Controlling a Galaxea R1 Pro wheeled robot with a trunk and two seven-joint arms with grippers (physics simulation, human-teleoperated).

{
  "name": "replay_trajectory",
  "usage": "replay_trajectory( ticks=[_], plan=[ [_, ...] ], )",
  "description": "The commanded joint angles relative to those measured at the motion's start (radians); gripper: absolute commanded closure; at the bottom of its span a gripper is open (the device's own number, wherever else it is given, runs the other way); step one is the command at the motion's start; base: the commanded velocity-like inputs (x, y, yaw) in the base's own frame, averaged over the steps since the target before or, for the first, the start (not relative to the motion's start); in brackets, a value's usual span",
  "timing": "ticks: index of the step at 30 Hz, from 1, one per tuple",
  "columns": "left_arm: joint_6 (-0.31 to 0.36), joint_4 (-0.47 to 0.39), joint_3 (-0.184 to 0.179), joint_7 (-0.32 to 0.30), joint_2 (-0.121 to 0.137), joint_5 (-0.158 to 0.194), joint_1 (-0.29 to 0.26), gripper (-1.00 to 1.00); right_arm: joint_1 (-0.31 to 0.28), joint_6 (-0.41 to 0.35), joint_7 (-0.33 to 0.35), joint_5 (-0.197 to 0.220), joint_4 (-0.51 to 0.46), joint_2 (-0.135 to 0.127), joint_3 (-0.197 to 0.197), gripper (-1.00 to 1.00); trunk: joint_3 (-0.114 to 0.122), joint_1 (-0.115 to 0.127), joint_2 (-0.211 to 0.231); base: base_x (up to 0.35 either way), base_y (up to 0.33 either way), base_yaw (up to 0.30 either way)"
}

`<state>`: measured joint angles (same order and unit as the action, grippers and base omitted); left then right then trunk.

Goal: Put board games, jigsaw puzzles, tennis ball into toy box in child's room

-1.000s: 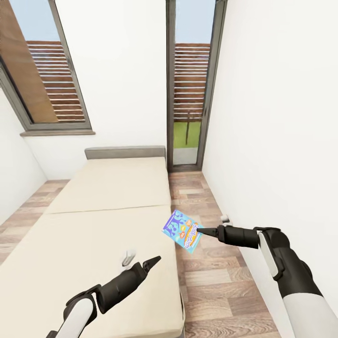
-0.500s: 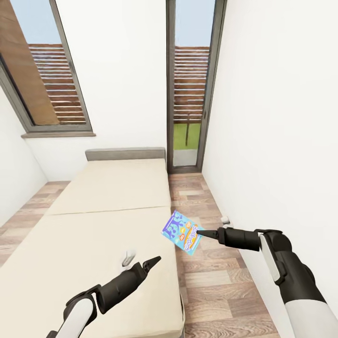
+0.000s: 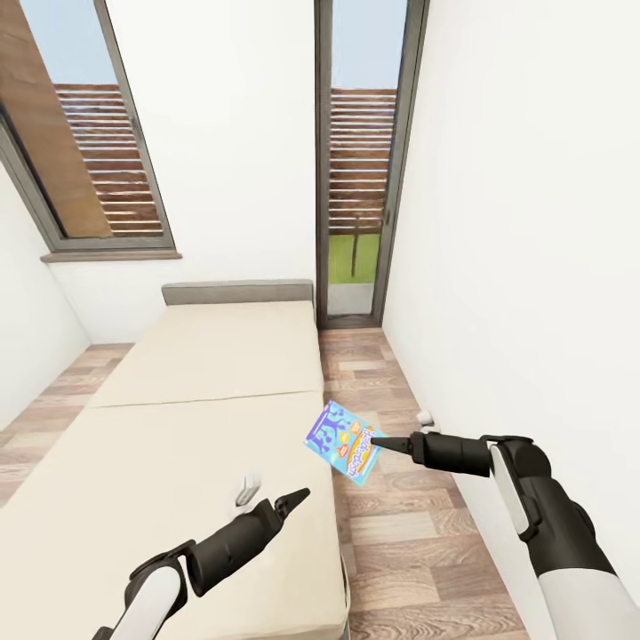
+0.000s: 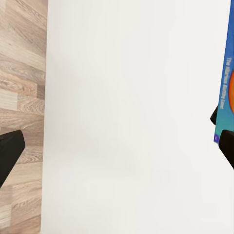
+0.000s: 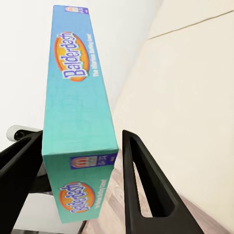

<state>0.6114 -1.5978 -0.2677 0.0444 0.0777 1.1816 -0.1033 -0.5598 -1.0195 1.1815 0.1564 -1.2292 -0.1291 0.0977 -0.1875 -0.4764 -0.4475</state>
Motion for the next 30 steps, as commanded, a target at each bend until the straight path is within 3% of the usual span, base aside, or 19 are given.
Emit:
replay_trajectory(
  ticks=[1, 7, 30],
  plan=[
    [0.002, -0.001, -0.001, 0.005, 0.001, 0.007, -0.001, -1.0, -0.001, -0.004, 0.003, -0.001, 0.0, 0.0, 0.001, 1.0, 0.001, 0.003, 0.005, 0.0, 0.0, 0.0],
    [0.002, -0.001, -0.005, 0.005, 0.001, 0.007, -0.001, -1.0, -0.001, -0.004, 0.003, -0.001, 0.0, 0.001, 0.0, 1.0, 0.02, 0.026, 0.047, 0.0, 0.0, 0.0],
    [0.002, -0.001, -0.007, 0.005, 0.001, 0.007, -0.001, -1.0, 0.0, -0.005, 0.004, 0.001, -0.01, -0.004, 0.001, 1.0, 0.02, 0.026, 0.047, 0.0, 0.0, 0.0]
  ],
)
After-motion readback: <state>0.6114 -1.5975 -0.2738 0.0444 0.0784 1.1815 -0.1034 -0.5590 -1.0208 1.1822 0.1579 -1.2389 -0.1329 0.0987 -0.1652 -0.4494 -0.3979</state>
